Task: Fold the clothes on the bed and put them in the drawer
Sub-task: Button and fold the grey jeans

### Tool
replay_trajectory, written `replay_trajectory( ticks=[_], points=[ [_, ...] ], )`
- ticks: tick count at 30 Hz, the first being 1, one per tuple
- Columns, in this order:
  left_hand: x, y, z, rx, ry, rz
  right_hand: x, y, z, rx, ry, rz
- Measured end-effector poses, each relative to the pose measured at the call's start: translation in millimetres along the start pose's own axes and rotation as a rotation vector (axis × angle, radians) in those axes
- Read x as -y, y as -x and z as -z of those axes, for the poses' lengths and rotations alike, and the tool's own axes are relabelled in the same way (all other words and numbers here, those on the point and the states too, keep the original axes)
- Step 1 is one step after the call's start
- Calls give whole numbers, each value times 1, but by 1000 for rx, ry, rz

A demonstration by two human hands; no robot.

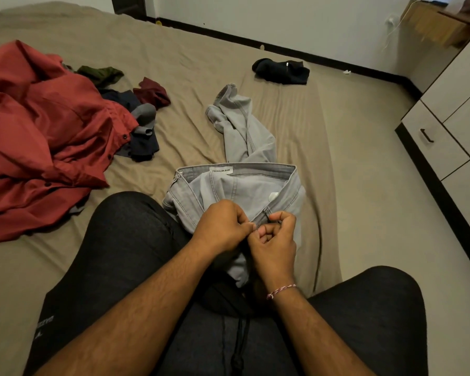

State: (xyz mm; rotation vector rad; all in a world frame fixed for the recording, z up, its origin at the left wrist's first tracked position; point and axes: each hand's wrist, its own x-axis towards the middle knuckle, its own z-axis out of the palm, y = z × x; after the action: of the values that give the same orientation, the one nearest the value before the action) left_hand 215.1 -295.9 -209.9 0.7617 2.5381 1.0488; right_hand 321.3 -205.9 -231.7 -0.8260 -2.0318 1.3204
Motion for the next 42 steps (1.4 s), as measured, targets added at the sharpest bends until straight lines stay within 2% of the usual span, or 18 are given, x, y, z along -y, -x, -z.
replay_trajectory(
  ticks=[9,16,21,26,31,35,39,42],
  points=[
    [-8,10,-6,-80,-177,-146,-11,-13,3,62,-147,-115],
    [-12,16,-10,-57,-489,-181,-18,-17,3,111,-211,-130],
    [-14,17,-1,-6,-425,-262,-18,-13,7,91,-247,-113],
    [-15,20,-5,-176,-553,-297,-19,-17,3,92,-242,-131],
    [-13,14,-11,-146,-641,-346,-26,-20,1,125,-184,-174],
    [-6,5,-11,-51,-645,-408,-29,-21,1,118,-162,-192],
    [-6,5,-16,-75,-683,-396,-29,-21,3,131,-139,-201],
    [-5,4,-18,-96,-681,-309,-23,-19,2,139,-116,-154]
  ],
)
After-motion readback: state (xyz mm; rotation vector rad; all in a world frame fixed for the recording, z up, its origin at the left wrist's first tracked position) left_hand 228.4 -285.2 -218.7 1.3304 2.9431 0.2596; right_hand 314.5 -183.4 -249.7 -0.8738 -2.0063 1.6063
